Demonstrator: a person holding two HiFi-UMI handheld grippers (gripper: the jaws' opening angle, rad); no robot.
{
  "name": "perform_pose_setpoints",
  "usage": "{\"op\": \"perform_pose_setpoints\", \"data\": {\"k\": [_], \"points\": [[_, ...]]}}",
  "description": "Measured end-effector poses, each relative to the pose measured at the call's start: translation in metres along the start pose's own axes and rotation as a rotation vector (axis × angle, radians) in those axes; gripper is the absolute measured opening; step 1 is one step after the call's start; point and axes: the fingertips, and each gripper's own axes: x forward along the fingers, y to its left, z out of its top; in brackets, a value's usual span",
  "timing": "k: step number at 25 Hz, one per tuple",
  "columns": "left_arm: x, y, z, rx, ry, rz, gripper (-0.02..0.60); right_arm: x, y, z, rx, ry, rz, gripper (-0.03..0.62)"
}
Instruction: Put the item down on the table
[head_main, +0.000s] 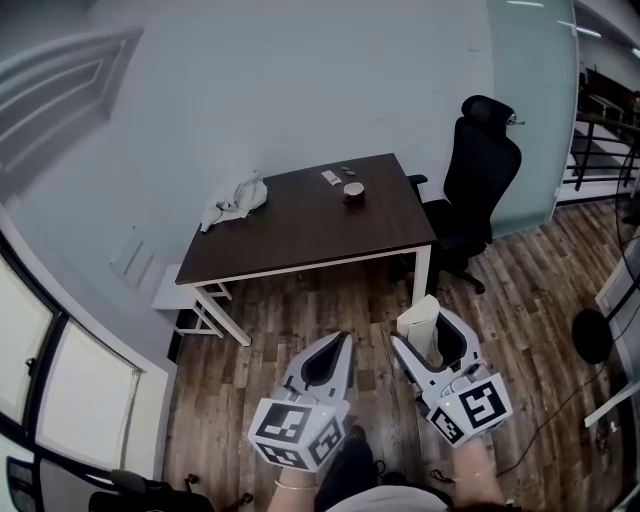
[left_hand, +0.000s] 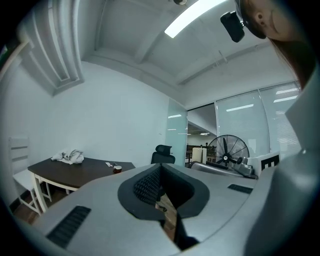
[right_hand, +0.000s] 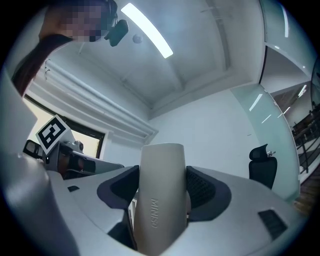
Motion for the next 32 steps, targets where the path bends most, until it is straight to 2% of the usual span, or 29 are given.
{"op": "perform_pose_setpoints", "data": {"k": [16,32], "points": [[0.093,0.126,0.018,-0.013,0.011,-0.066,0.017,0.149,-0.029,-0.037,0.017,0.036,-0.031,0.299],[0.131,0.240,0.037,-0.027,0.008,-0.113,0.017,0.268,-0.030,-0.051,0.028,0.030,-0.088,0.301]]}}
